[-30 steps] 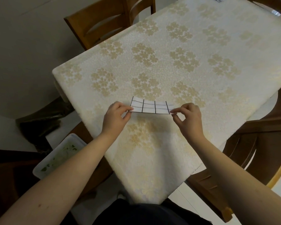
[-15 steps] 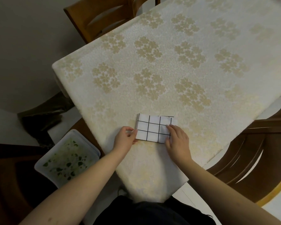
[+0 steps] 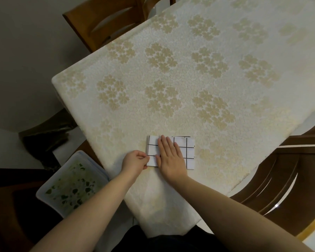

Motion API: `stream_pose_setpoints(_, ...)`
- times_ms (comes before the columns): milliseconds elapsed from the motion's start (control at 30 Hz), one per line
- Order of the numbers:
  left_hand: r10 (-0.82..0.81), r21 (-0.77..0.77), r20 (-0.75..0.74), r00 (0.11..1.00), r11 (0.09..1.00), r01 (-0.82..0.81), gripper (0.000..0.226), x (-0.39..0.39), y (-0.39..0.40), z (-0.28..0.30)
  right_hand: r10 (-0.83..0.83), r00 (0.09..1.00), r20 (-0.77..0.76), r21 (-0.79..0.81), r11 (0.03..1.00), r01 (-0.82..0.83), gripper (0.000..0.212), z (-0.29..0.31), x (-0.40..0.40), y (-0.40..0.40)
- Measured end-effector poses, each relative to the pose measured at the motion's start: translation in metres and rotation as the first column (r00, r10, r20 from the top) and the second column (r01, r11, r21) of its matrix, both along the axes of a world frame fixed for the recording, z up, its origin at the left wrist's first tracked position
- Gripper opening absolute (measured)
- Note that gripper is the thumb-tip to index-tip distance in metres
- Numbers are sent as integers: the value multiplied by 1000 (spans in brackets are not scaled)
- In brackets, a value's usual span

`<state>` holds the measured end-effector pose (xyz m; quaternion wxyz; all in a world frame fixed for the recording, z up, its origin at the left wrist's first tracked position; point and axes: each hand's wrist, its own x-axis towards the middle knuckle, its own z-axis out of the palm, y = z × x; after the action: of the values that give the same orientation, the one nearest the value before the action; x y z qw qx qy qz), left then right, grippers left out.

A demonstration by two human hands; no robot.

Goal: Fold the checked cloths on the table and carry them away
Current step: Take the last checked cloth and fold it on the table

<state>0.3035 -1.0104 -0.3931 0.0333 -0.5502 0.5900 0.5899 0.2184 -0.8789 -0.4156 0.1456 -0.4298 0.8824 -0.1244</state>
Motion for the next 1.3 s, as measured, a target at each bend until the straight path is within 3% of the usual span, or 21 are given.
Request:
stream_pose_setpoints(267,-62,28,-58,996,998,64,16,-18,-8,7,21,999,28,37,999,-22,58,-7,-13,8)
stream_pose_setpoints(400,-111,-51,-4,994,993,110,4,-28,-12,4,27,999,33,24,999,-28,59,-7,-14,8)
stream_pose_setpoints(500,-128,-95,46,991,987,131,12,-28,-15,-1,34,999,40,12,999,-34,60,-10,-18,13)
stream_pose_setpoints(833,-162,-159,27,986,974,164,4,-22,-10,13,-210,978,-17,141,967,210,65,0,-71,93)
stream_pose_setpoints(933,-223,-213,-12,975,953,215,14,-15,-11,24,-231,968,93,78,971,225,71,7,-76,102)
stream_pose_setpoints(1000,-235,-222,-66,970,951,216,19,-10,-11,35,-251,939,235,-53,961,270,80,18,-76,97)
stream_pose_setpoints(1067,-206,-175,-135,969,968,181,17,-3,-10,48,-268,838,475,-176,904,389,87,33,-68,85)
stream_pose_setpoints(1167,-177,-129,-216,960,980,152,12,7,-10,65,-259,546,797,-153,788,597,86,53,-54,68)
stream_pose_setpoints(1300,-124,-77,-253,960,991,108,9,19,-6,84,-182,233,955,-52,673,738,32,63,-40,64)
